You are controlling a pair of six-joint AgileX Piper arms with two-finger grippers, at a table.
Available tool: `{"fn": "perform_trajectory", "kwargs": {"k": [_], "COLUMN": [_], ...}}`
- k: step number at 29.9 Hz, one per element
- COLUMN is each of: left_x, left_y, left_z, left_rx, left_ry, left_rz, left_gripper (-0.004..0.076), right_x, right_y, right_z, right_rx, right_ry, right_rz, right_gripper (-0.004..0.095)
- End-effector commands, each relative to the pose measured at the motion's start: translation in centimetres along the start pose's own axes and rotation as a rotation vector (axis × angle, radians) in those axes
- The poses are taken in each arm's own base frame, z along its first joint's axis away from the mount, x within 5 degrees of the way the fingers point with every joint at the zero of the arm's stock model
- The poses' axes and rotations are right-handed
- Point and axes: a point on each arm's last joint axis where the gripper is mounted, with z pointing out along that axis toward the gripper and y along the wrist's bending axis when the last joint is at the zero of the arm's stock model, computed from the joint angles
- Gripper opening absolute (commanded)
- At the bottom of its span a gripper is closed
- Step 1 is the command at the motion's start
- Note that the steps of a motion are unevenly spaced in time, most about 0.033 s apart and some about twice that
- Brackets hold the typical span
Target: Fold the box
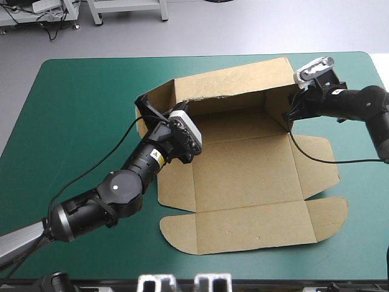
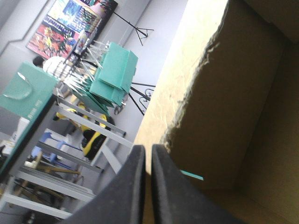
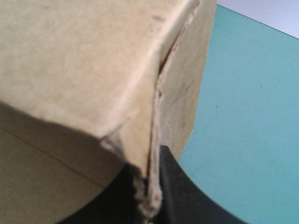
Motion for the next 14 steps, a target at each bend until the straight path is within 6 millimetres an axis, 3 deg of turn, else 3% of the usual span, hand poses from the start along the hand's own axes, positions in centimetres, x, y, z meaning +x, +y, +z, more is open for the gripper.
{"fn": "perform_trajectory", "kwargs": {"k": [1,4,10,14], "left_x": [-1.3,-1.6,-2.5,-3.1], "left_y": [2.5,3.5,5.9,7.8], "left_z": [-1.7,-2.3,-3.6,-4.4], "left_rx": [-0.022,0.025,0.064,0.095], "left_ry": [-0.013,0.056,0.201,0.243], "left_rz": [-0.158,-0.281,-0.371,-0.482], "left_gripper": [0.0015,0.0015,0.0015,0.0015], "right_x": [-2.3,-3.0,-4.3,-4.2], "right_y": [-0.1,0.4,0.9,0.6], "right_z": [-3.2,-4.6,-7.4,-8.2], "right_rx": [-0.019,-0.075,-0.108,-0.071], "right_ry": [-0.06,-0.005,0.092,0.154], "right_rz": [-0.003,-0.03,-0.068,-0.06], "right_gripper": [-0.0018,-0.0018,-0.0018,-0.0018]}}
